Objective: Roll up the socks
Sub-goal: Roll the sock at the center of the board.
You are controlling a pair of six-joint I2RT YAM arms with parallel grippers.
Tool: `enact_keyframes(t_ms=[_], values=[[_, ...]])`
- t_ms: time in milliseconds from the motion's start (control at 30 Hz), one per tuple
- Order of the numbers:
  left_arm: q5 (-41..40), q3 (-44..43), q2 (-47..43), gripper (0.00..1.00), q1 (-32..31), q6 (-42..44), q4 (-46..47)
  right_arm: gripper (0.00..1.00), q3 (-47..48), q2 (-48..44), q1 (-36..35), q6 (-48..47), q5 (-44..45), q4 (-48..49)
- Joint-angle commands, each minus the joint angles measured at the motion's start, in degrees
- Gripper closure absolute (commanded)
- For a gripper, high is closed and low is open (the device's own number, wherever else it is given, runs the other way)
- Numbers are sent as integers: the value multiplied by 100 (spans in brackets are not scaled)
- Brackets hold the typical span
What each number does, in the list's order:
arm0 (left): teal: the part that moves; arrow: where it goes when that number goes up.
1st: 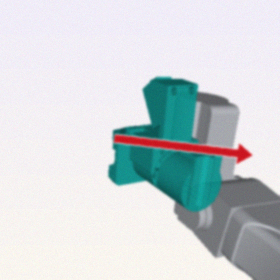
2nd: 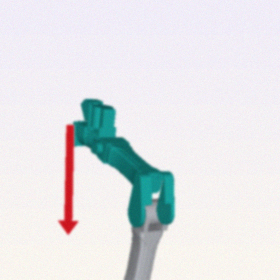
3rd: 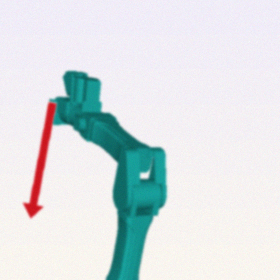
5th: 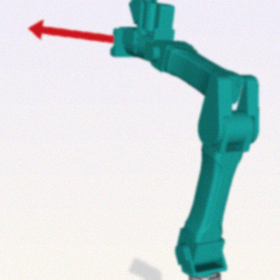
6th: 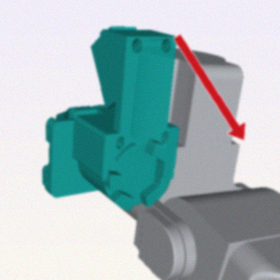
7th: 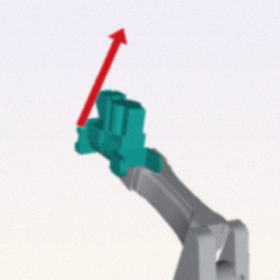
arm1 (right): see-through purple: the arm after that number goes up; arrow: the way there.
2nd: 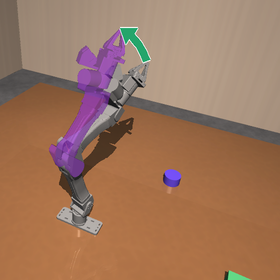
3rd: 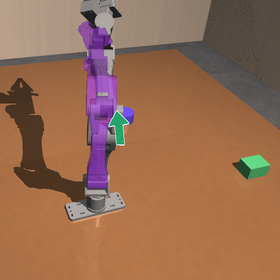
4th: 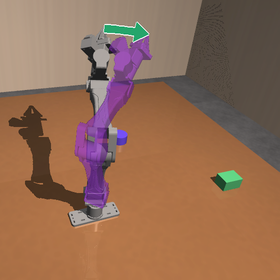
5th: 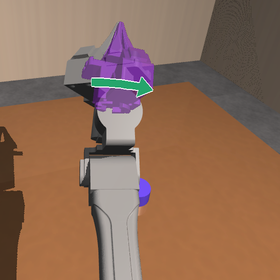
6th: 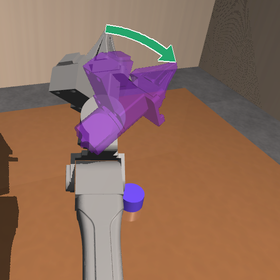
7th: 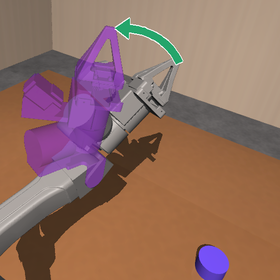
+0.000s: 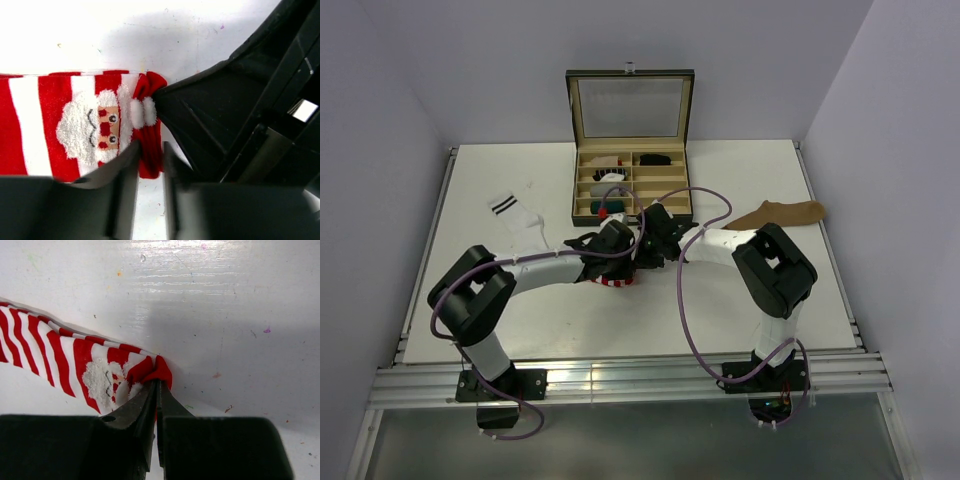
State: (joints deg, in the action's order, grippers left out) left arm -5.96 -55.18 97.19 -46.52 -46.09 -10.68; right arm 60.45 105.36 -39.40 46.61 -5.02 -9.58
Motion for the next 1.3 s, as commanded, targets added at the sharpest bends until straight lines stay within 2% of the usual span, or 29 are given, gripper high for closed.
enact_keyframes(t_ms=[0, 33, 100, 233, 433, 667, 933, 1267], values=[[-336, -353, 160, 73, -164, 232, -224, 90, 143, 28, -86, -47, 80, -123], [-327, -406, 195, 88, -173, 249, -294, 90, 134, 28, -86, -47, 71, -123], [-240, -380, 222, 99, -182, 214, -295, 90, 73, -50, -86, -47, 27, -1], [162, -179, 117, 100, -103, 100, -102, 88, -147, -366, -77, 15, -140, 325], [1323, 630, -305, 100, 556, -401, 820, 73, -788, -1175, 28, 190, -298, 1238], [2194, 1492, -560, 100, 1179, -1130, 1937, 65, -1509, -1773, 134, 366, -333, 2162], [2854, 2160, -438, 100, 1690, -1675, 2860, 60, -1773, -1554, 187, 393, -737, 2786], [3013, 2336, -393, 100, 1848, -1799, 3063, 54, -1528, -808, 187, 331, -1300, 3147]])
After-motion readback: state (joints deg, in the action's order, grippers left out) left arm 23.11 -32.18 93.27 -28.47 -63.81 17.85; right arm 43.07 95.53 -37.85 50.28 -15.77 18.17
